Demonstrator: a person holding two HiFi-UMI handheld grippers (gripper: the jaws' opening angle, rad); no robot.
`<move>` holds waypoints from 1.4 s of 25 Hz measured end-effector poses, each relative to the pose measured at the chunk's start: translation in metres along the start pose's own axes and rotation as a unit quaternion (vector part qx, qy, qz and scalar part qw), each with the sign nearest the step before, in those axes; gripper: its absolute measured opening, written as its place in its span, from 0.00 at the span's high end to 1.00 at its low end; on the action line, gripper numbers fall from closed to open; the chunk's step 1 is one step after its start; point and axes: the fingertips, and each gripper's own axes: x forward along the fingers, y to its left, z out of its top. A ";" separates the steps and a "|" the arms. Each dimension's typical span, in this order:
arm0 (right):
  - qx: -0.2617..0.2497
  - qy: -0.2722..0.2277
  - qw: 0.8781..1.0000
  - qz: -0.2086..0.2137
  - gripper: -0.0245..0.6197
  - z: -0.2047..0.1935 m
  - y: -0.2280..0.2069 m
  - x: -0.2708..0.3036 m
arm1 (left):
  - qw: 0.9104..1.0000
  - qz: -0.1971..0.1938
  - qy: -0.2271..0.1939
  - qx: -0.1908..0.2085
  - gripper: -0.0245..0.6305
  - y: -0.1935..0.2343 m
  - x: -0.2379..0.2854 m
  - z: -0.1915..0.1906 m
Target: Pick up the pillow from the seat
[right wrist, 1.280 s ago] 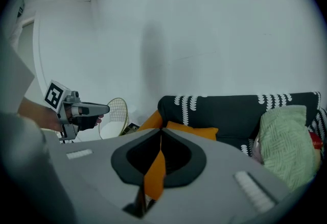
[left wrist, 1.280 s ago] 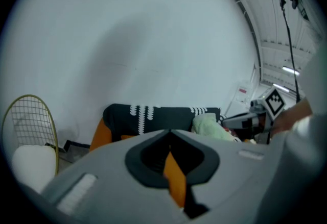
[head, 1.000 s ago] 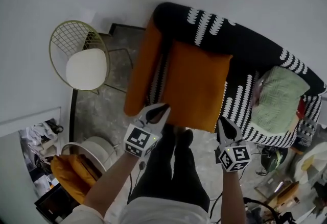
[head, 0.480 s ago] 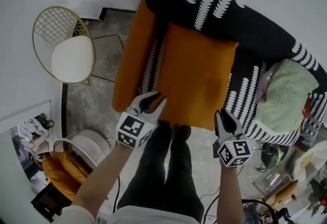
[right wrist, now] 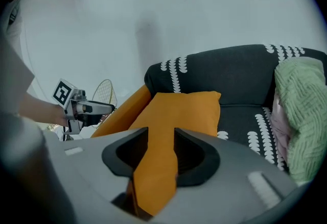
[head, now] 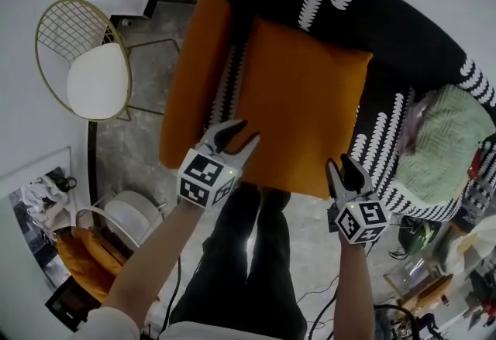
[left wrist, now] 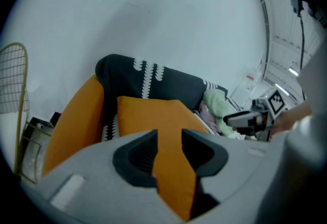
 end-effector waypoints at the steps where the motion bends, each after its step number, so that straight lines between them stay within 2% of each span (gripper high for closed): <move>1: 0.002 0.002 1.000 0.000 0.69 -0.004 -0.004 0.005 | 1.000 0.003 0.003 -0.003 0.72 0.004 0.005 -0.004; 6: 0.012 0.009 1.000 -0.006 0.58 -0.020 -0.021 0.030 | 0.999 0.019 0.021 -0.025 0.63 0.031 0.023 -0.029; 12: 0.002 0.028 1.000 -0.010 0.43 -0.035 -0.047 0.051 | 0.997 0.012 0.048 -0.065 0.48 0.048 0.053 -0.053; 15: 0.023 0.035 0.999 -0.011 0.34 -0.042 -0.063 0.064 | 0.994 0.015 0.057 -0.094 0.38 0.062 0.067 -0.062; 19: 0.048 0.047 0.998 -0.009 0.26 -0.048 -0.078 0.075 | 0.991 0.014 0.077 -0.108 0.35 0.075 0.080 -0.072; 23: 0.074 0.060 0.995 -0.002 0.19 -0.055 -0.088 0.088 | 0.986 0.001 0.095 -0.133 0.26 0.083 0.087 -0.083; 26: 0.097 0.075 0.992 0.009 0.12 -0.062 -0.093 0.097 | 0.983 -0.007 0.110 -0.146 0.22 0.089 0.093 -0.091; 28: 0.102 0.087 0.991 0.015 0.12 -0.067 -0.095 0.103 | 0.981 -0.017 0.116 -0.157 0.22 0.090 0.097 -0.095; 31: 0.115 0.102 0.988 0.030 0.10 -0.072 -0.098 0.113 | 0.975 -0.040 0.125 -0.182 0.20 0.092 0.108 -0.101; 35: 0.127 0.121 0.983 0.048 0.06 -0.079 -0.095 0.127 | 0.965 -0.079 0.128 -0.215 0.10 0.092 0.120 -0.107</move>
